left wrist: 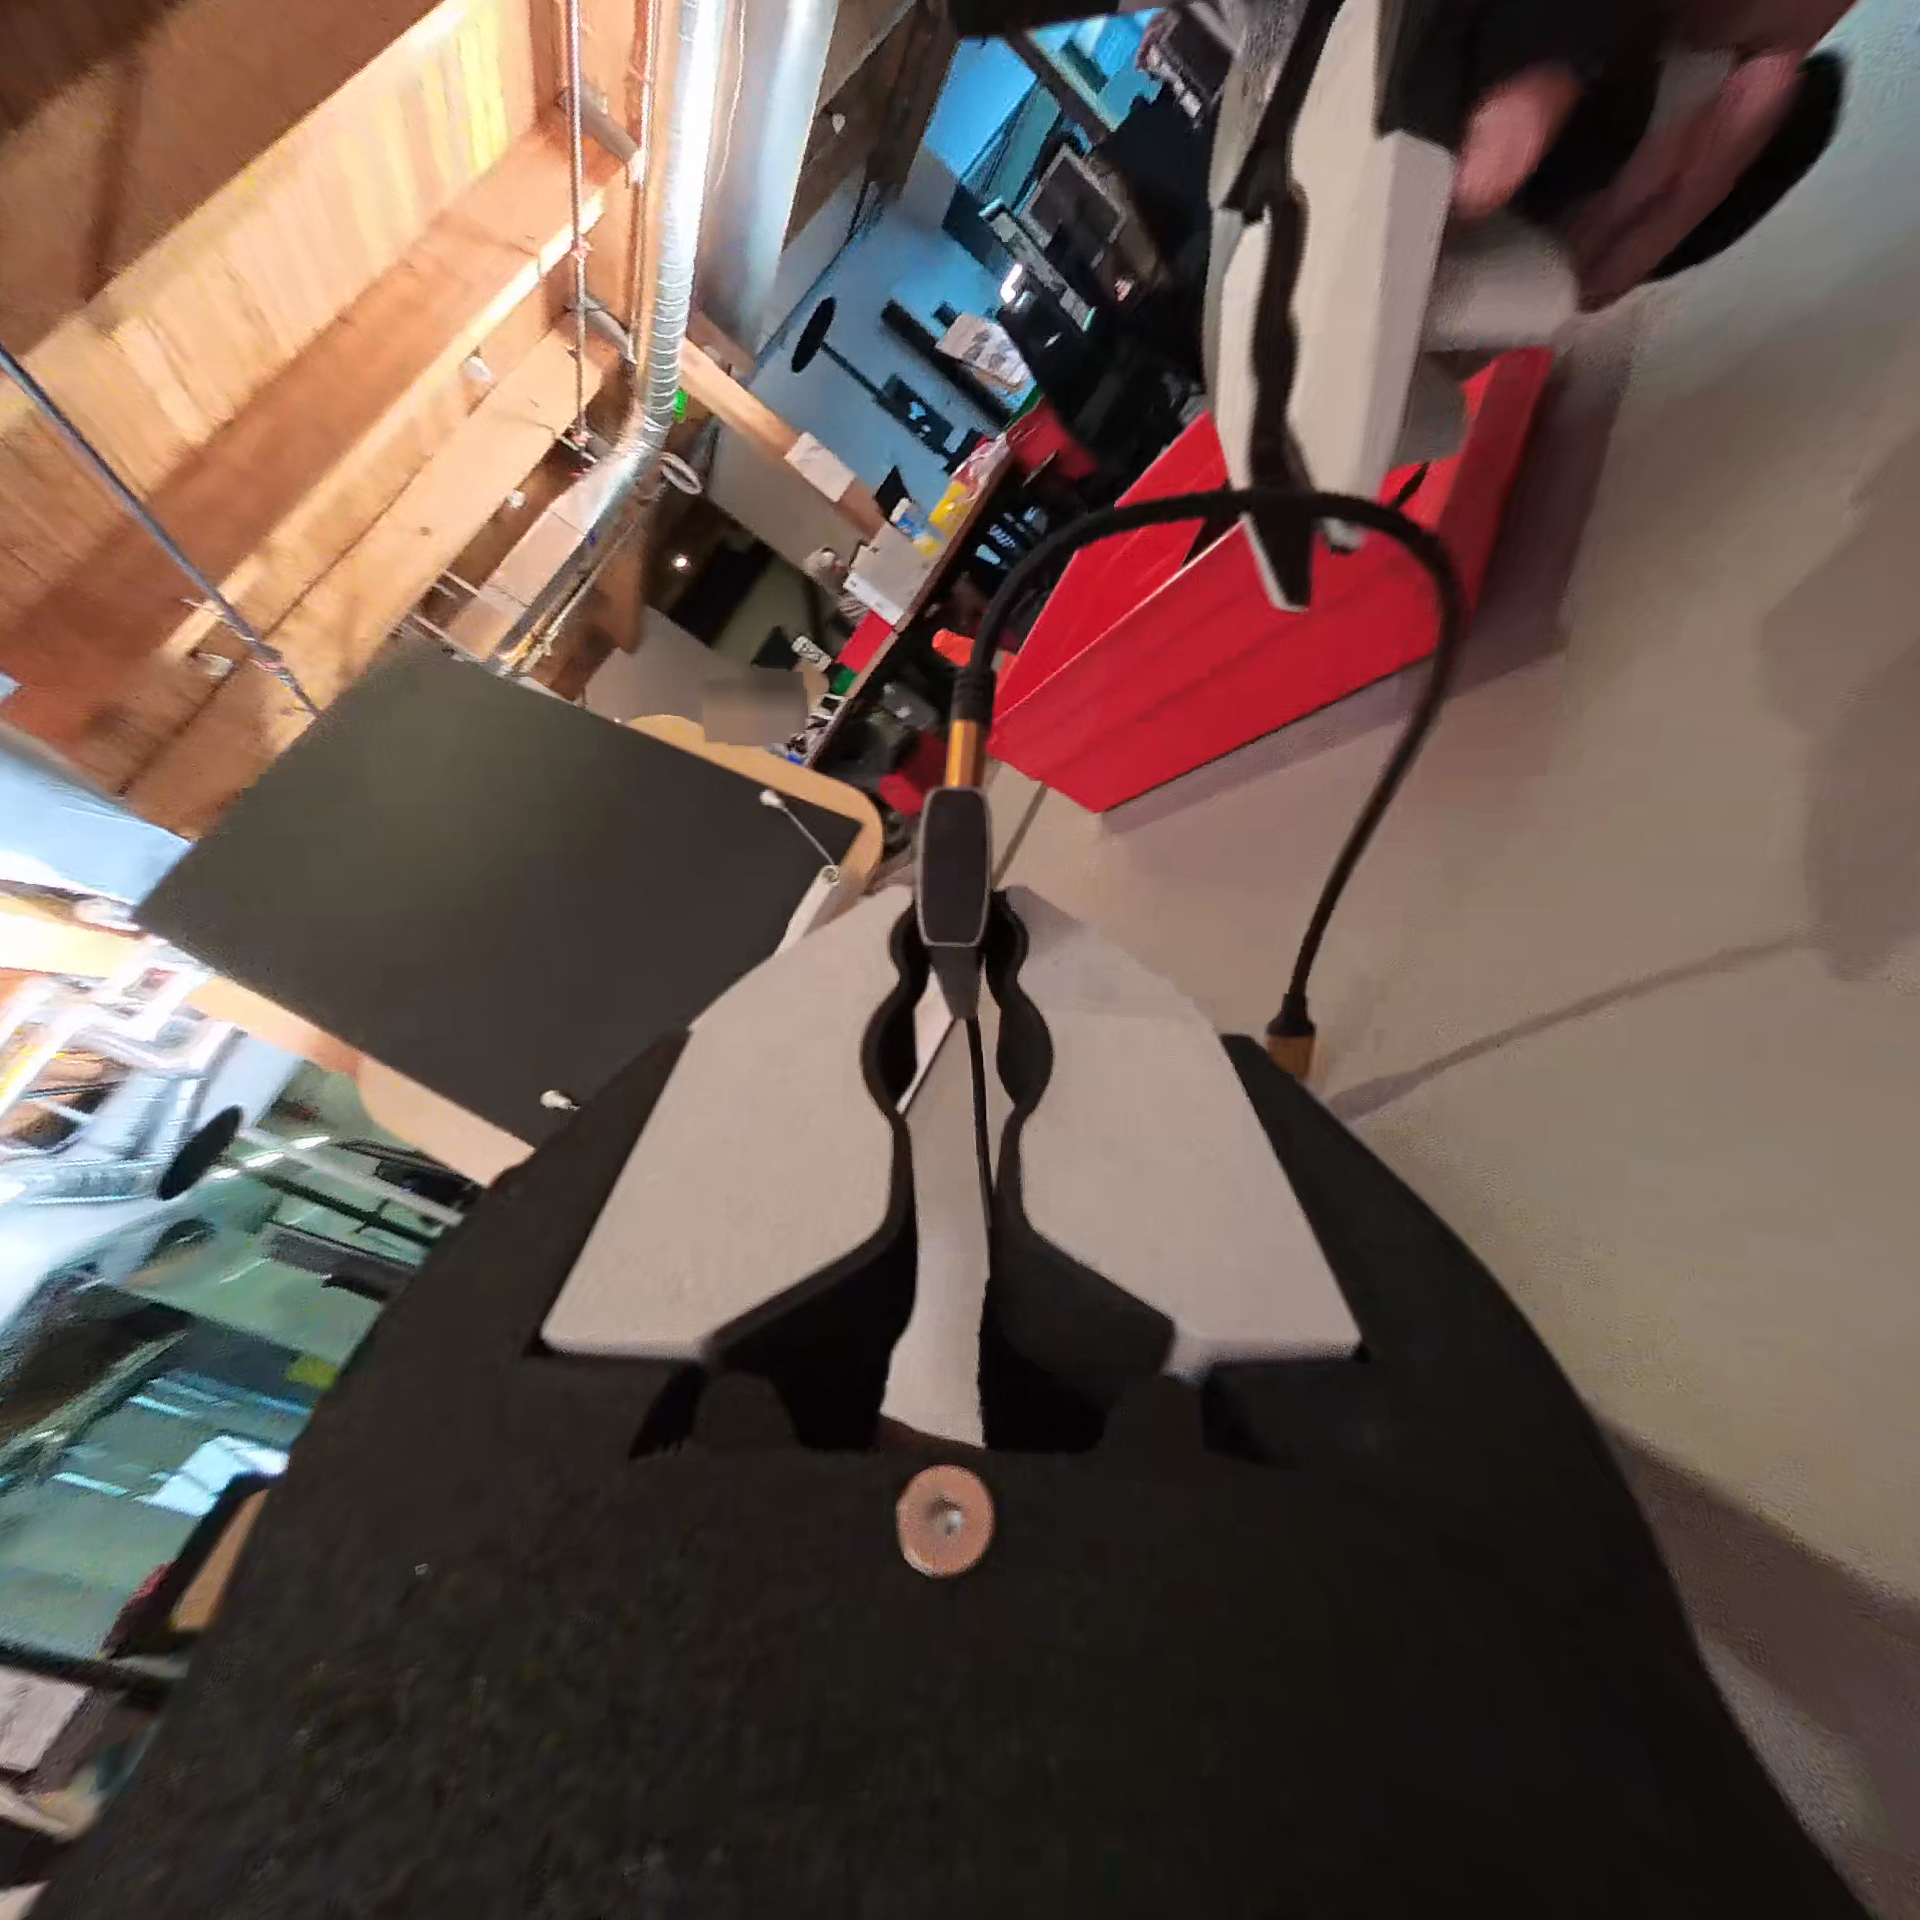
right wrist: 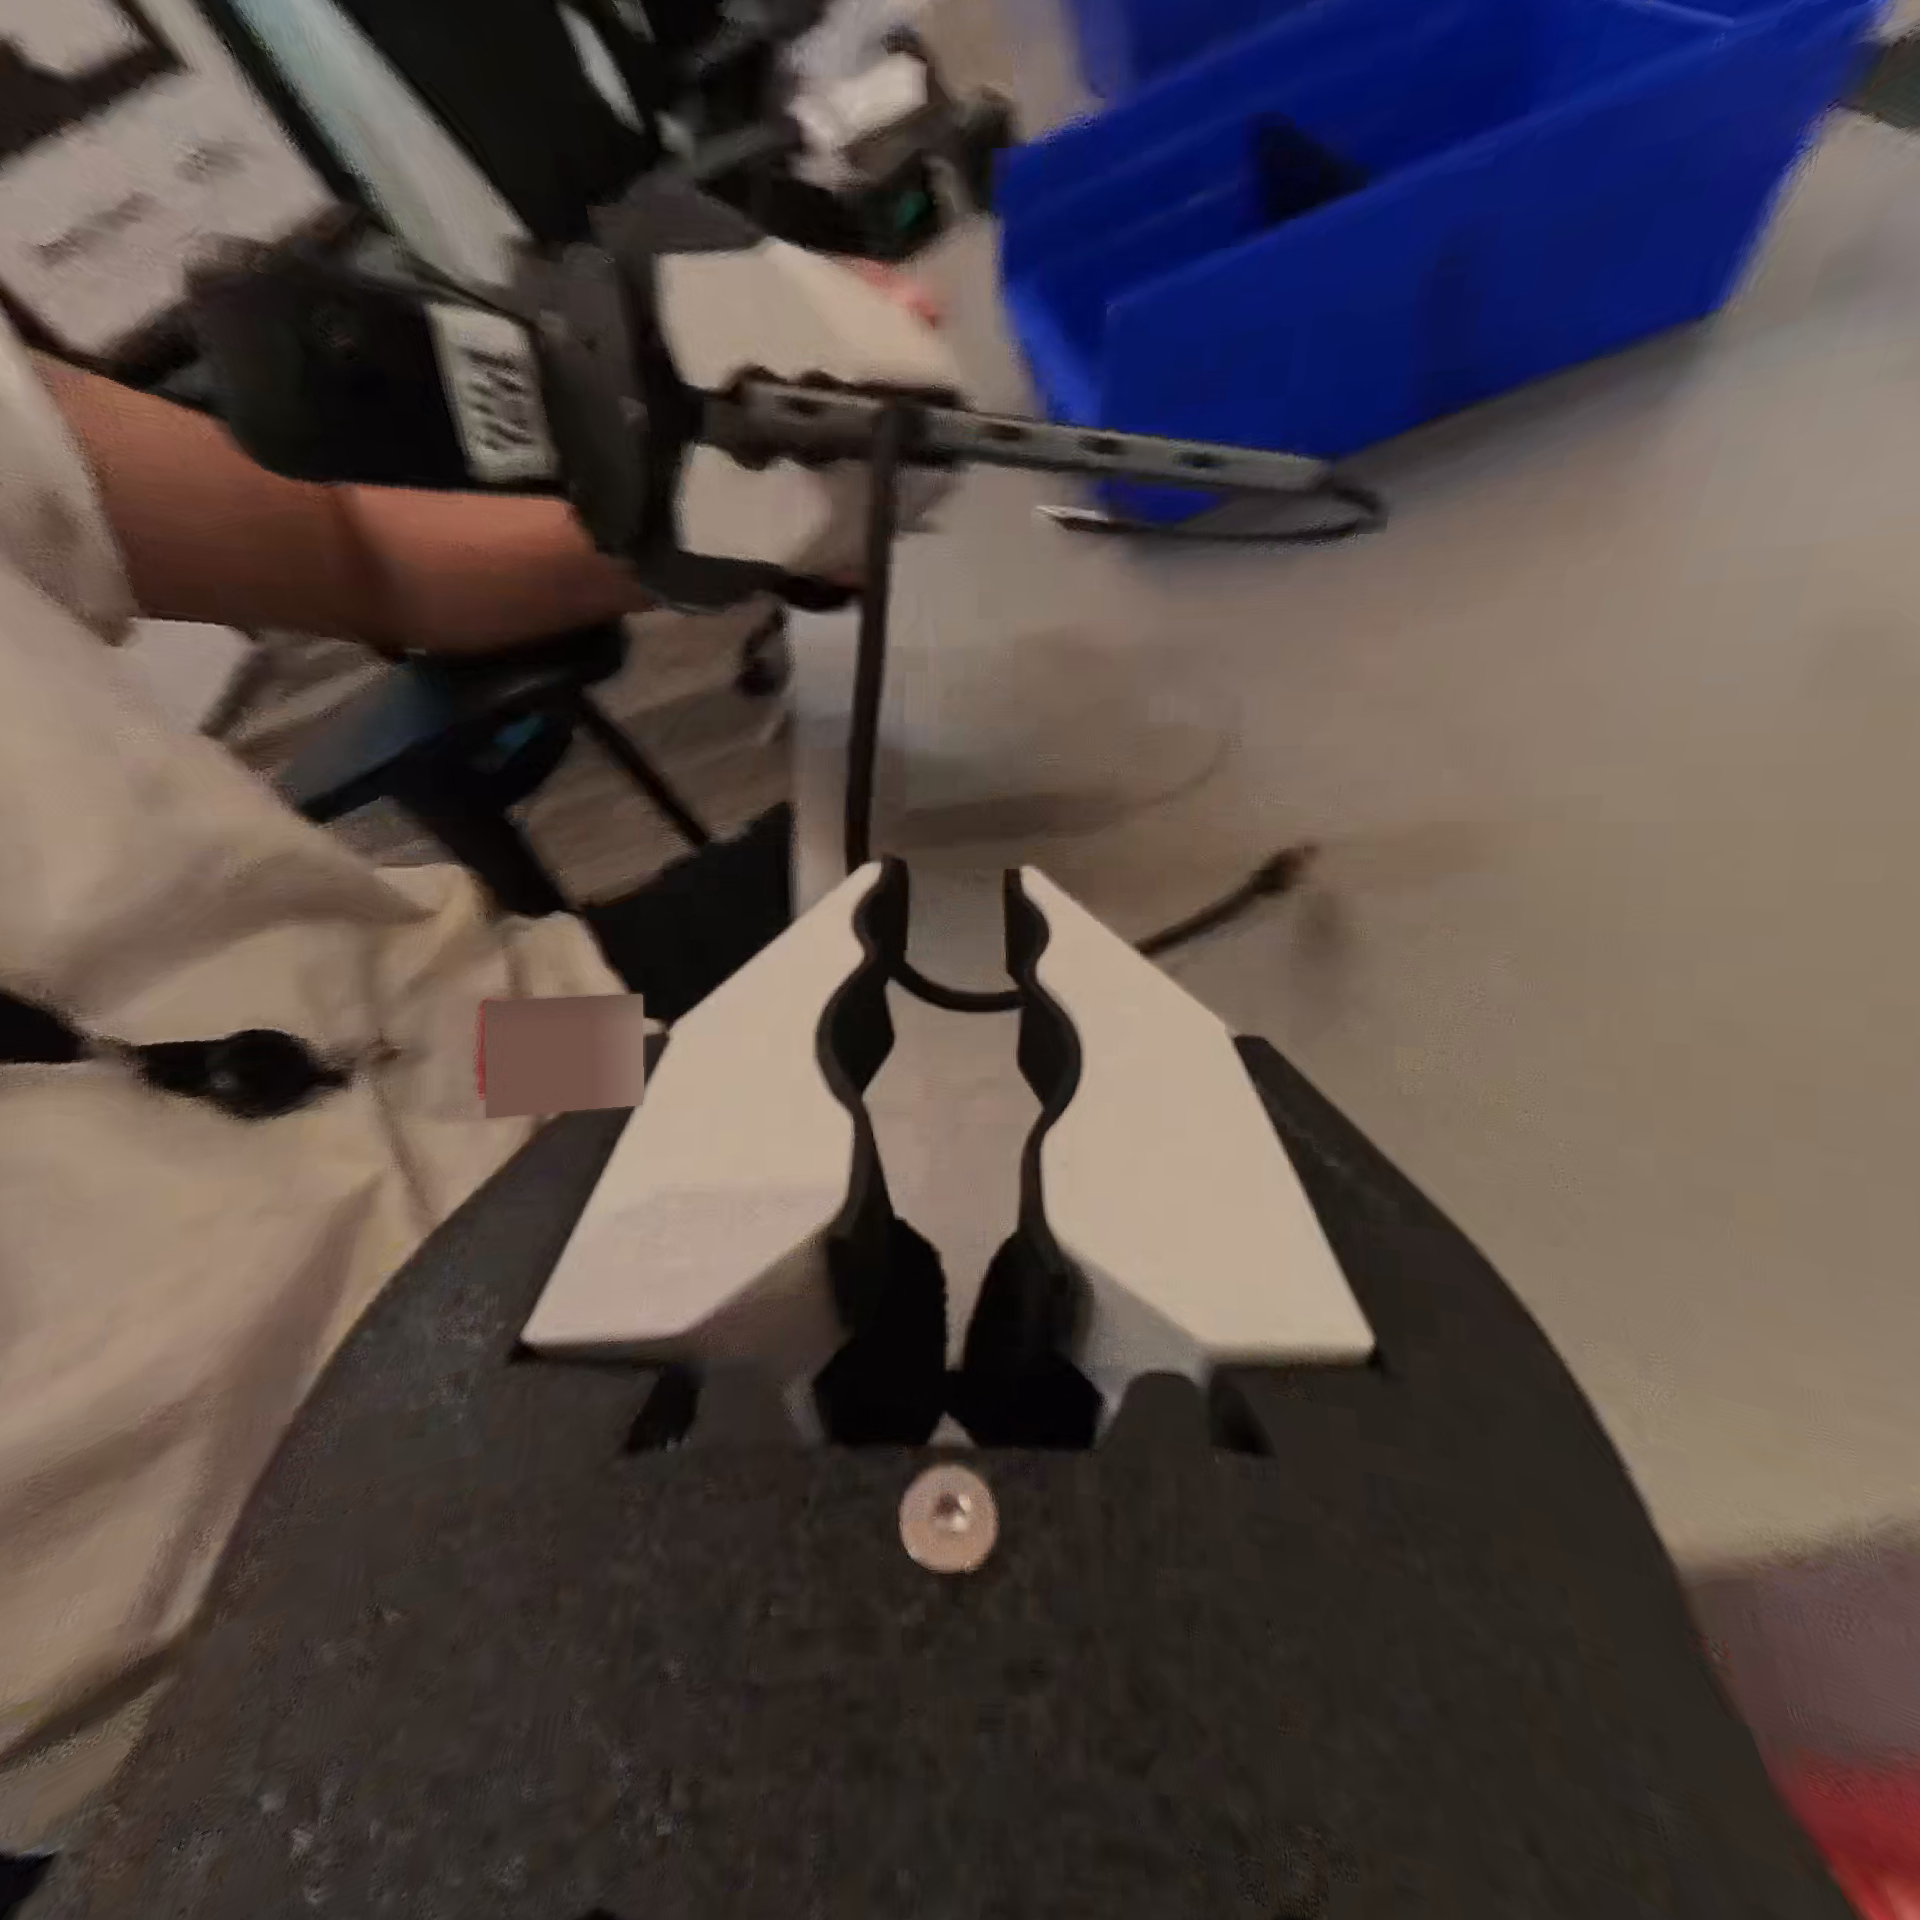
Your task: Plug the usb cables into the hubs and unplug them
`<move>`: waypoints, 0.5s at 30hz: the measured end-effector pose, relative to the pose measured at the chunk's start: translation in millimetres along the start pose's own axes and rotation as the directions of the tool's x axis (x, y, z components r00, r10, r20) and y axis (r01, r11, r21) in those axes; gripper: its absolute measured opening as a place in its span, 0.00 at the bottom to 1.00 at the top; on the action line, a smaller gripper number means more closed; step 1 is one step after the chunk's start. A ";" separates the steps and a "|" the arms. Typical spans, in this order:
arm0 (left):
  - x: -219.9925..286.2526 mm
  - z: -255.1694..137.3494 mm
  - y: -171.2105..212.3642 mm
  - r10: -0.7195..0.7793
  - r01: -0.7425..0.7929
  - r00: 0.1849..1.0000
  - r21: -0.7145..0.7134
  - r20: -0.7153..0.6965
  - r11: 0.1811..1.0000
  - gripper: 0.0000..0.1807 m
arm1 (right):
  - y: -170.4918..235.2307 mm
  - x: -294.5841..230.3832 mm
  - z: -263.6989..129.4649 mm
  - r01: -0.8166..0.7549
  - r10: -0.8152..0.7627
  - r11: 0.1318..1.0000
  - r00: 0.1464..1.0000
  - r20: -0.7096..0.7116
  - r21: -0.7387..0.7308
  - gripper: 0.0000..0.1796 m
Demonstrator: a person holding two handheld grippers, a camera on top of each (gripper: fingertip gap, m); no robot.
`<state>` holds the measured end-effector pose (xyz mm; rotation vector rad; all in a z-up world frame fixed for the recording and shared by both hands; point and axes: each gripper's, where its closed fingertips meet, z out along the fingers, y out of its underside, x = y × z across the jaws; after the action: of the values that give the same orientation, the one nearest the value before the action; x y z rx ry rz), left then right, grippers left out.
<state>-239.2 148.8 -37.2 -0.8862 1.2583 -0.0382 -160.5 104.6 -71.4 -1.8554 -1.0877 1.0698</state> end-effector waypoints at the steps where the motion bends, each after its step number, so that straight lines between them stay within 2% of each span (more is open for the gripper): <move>1: 0.4 1.5 1.1 0.016 -0.015 1.000 -0.010 0.021 1.000 0.06 | -4.1 -12.5 10.2 -0.005 0.002 0.999 0.997 0.078 0.049 0.10; 2: -0.3 3.2 1.7 0.031 -0.030 0.999 -0.021 0.045 0.999 0.06 | -11.6 -19.7 20.3 -0.027 0.013 0.993 0.992 0.128 0.112 0.11; 4: -0.7 6.2 1.4 0.052 -0.049 0.995 -0.038 0.081 0.998 0.06 | -32.5 -13.9 36.3 -0.109 0.077 0.955 0.989 0.125 0.275 0.16; 7: 9.6 9.7 -1.0 0.062 -0.059 0.996 -0.037 0.068 0.998 0.05 | -57.9 -3.5 37.0 -0.161 0.124 0.862 0.986 0.108 0.481 0.17; 15: 26.8 15.4 0.6 0.054 -0.052 0.998 -0.048 0.026 0.997 0.06 | -45.4 2.1 46.7 -0.037 0.056 0.922 0.998 -0.040 0.386 0.13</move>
<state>-217.2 144.8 -58.6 -0.8908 1.2607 0.0459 -216.0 131.8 -50.9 -1.5872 -0.7411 1.1634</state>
